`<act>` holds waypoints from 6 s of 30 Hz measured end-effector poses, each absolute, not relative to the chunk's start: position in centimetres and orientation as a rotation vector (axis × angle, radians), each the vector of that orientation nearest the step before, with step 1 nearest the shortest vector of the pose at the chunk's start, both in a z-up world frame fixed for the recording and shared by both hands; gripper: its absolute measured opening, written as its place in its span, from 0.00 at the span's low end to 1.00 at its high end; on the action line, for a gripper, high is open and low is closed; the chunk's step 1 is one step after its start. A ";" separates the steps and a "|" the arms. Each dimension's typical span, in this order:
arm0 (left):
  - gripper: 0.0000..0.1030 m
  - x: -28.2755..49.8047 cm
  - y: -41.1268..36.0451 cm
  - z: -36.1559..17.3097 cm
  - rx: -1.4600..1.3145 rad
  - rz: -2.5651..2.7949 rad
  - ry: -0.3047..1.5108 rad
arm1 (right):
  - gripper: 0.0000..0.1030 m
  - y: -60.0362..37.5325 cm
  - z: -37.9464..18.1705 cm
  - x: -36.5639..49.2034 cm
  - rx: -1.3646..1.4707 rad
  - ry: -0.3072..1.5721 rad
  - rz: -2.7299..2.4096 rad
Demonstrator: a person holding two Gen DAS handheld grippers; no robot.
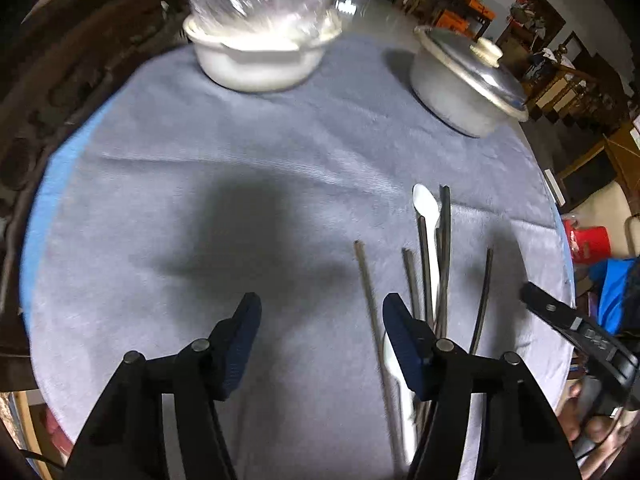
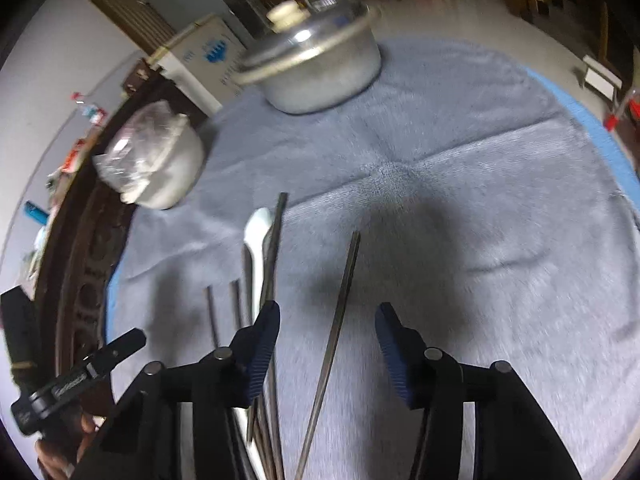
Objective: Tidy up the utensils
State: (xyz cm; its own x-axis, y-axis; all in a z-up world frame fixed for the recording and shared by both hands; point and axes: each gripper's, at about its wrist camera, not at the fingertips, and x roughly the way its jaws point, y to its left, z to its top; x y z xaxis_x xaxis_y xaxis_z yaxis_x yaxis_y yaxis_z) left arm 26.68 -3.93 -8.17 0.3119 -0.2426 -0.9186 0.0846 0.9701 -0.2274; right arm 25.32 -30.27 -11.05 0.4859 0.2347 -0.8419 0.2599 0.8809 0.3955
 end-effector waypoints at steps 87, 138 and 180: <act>0.04 0.1 -2.7 11.3 -0.185 -0.521 0.561 | 0.06 -19.2 7.9 -5.5 0.193 0.354 0.128; 0.03 6.4 7.9 2.2 -0.237 -0.373 0.754 | 0.07 -25.3 2.2 -5.7 0.389 0.484 0.014; 0.06 8.7 -1.4 -13.6 0.399 -0.581 1.074 | 0.23 -28.3 -4.8 -4.0 0.498 0.694 -0.094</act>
State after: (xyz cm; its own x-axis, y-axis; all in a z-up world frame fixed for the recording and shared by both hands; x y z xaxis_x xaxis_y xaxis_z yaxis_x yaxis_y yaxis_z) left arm 8.72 -1.45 -13.57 0.3515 -0.2472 -0.9029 0.6200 0.7842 0.0266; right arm -3.97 -28.29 -4.81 0.7694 0.0795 -0.6338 0.2454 0.8792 0.4083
